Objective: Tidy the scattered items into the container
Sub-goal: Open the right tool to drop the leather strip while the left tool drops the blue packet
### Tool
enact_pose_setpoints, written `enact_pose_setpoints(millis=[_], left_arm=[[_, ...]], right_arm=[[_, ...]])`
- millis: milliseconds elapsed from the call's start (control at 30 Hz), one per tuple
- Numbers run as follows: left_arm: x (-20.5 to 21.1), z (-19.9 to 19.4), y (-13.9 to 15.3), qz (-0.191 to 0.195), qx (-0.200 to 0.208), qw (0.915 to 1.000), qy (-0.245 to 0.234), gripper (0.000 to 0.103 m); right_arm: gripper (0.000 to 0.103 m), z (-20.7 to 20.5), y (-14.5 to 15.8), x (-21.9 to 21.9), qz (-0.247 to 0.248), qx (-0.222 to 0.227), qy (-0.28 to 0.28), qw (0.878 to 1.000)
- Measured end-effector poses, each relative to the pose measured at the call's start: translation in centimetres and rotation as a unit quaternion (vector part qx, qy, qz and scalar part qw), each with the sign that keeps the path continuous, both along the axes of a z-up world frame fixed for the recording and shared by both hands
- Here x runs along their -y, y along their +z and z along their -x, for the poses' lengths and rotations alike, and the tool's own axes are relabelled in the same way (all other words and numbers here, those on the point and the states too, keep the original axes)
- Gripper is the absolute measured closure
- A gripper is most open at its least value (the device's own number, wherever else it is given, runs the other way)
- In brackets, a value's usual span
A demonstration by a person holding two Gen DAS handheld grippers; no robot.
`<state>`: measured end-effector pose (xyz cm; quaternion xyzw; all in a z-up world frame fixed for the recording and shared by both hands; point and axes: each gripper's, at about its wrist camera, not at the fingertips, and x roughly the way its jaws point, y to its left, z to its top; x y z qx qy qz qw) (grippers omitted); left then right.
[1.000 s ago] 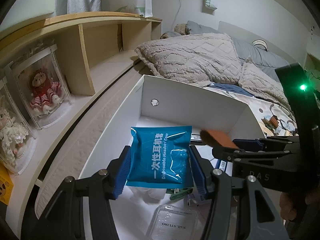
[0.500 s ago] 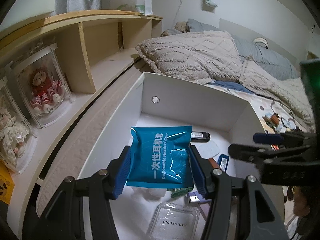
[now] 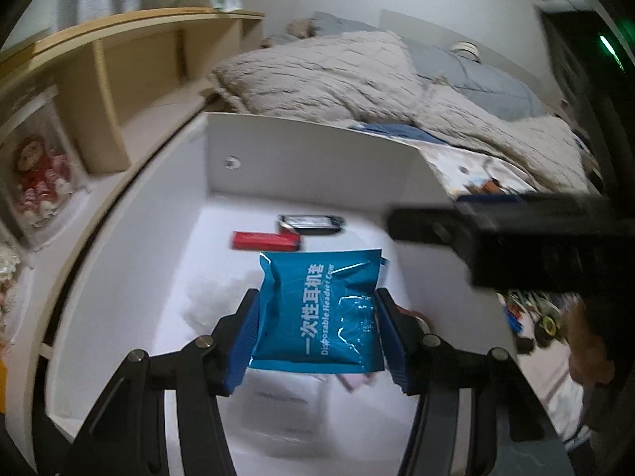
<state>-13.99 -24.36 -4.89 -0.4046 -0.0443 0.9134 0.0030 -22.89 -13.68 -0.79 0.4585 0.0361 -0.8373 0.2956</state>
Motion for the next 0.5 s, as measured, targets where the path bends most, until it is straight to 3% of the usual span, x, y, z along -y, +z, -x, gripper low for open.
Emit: enact_pose_setpoints(millis=[367,500], left_arm=[[-3.5,-1.6,-0.2,0.005,0.004,0.9992,-0.039,0.044],[-3.3,-1.7,0.0,0.005,0.001,0.9995,-0.030,0.022]], right_arm=[[0.027,0.4,1.3,-1.6,0.018,-0.004,-0.023,1.000],[0.027,0.4,1.6,-2.0,0.021,-0.006,-0.026,0.999]])
